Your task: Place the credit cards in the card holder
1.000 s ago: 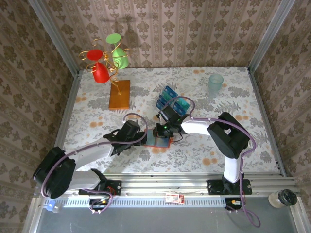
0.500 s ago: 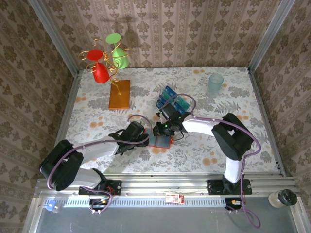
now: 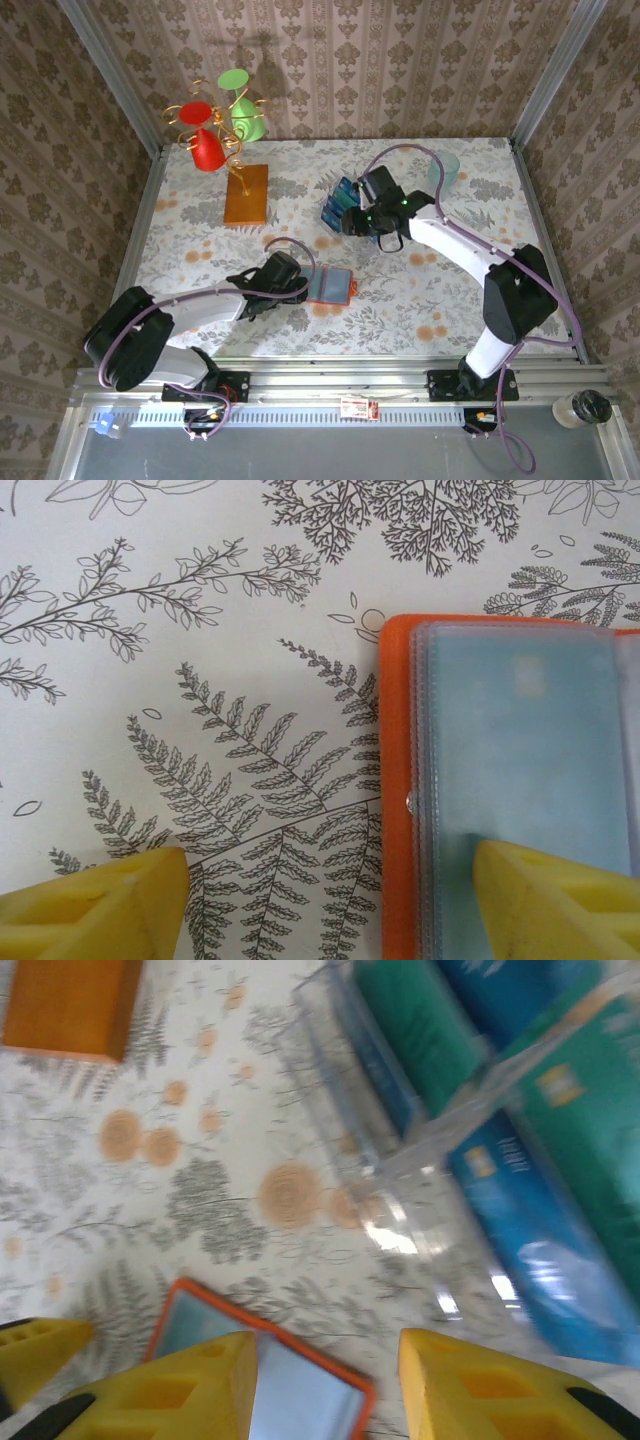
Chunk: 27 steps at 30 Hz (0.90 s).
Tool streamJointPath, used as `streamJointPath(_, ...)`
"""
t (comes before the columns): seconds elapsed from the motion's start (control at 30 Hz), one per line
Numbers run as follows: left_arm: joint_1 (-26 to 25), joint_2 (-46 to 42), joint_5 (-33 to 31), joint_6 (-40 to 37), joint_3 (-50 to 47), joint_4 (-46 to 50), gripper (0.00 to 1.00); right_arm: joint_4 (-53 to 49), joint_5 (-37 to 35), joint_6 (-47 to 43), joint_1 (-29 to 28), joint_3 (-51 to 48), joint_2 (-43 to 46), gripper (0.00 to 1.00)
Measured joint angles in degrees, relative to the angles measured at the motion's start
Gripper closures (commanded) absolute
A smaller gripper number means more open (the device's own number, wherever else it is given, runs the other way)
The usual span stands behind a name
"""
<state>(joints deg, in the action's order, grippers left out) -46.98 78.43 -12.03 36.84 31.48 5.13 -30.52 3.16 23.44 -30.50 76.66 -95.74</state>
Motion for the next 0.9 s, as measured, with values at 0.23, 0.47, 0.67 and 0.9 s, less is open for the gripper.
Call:
streamJointPath(0.23,-0.2,0.5,0.0,0.0,0.0,-0.7,0.24,-7.5,-9.5,-6.6,0.4,7.5,-4.2,0.59)
streamJointPath(0.47,-0.3,0.5,0.0,0.0,0.0,-0.9,0.24,-11.7,-14.4,-10.6,0.8,12.1,-9.8,0.61)
streamJointPath(0.67,-0.3,0.5,0.0,0.0,0.0,-0.9,0.24,-13.7,-17.2,-12.9,0.9,14.2,-13.4,0.62)
streamJointPath(0.9,-0.3,0.9,-0.2,0.0,0.0,-0.9,0.24,-14.6,-18.0,-14.1,1.0,15.6,-15.7,0.65)
